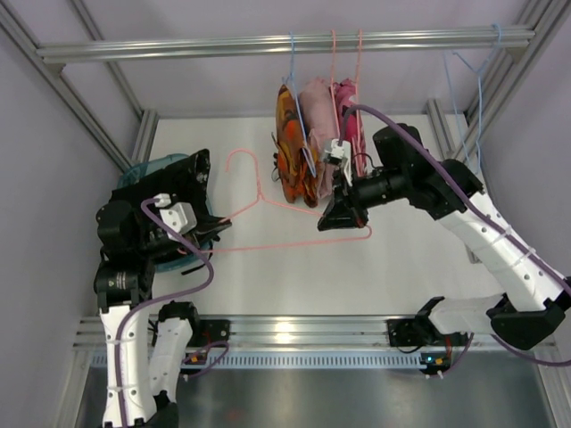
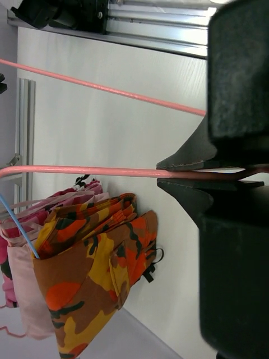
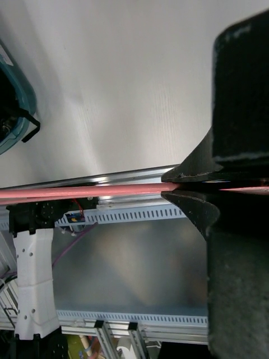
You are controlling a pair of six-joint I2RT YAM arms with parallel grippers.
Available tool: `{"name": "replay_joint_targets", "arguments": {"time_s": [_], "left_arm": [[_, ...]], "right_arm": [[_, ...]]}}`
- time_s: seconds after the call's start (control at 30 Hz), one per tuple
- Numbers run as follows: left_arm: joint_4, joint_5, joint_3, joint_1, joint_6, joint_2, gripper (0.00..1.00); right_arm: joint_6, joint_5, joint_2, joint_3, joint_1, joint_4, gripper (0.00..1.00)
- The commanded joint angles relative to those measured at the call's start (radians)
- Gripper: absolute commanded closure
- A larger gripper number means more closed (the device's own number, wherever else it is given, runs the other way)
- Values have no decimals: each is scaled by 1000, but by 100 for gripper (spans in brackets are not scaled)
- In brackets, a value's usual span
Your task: Remove the trousers from the hanger
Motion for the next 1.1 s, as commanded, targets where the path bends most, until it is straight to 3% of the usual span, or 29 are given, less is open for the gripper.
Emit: {"name": "replay_joint_targets", "arguments": {"time_s": [0.0, 0.13, 0.2, 0.23, 0.33, 0.43, 0.47, 0.7, 0.97, 1.07], "left_arm": [[39, 32, 66, 7, -92, 23, 84], [37, 3, 141, 5, -221, 68, 52], [43, -10, 170, 5, -306, 98, 48], [43, 2, 185, 5, -323, 109, 38], [80, 9, 271, 5, -441, 153, 26], [261, -40, 311, 5, -663, 157, 22], [392, -86, 311, 5, -790, 157, 19], [643, -298, 389, 5, -1151, 226, 2], [725, -361, 305, 5, -1216, 235, 1], [723, -387, 282, 3, -1196, 227, 1]], "right_arm": [[-35, -59, -67, 26, -11, 41, 100], [-68, -70, -113, 40, -16, 32, 100], [-90, -55, -148, 23, -37, -1, 100], [-101, -53, -160, 15, -45, -7, 100], [-99, -52, -214, -17, -83, -7, 100], [-96, -55, -274, -40, -150, -11, 100], [-89, -58, -303, -46, -181, -11, 100], [-63, -32, -467, -79, -348, -27, 100], [86, -32, -722, -148, -633, 33, 100], [178, 79, -789, -102, -770, -5, 100]]}}
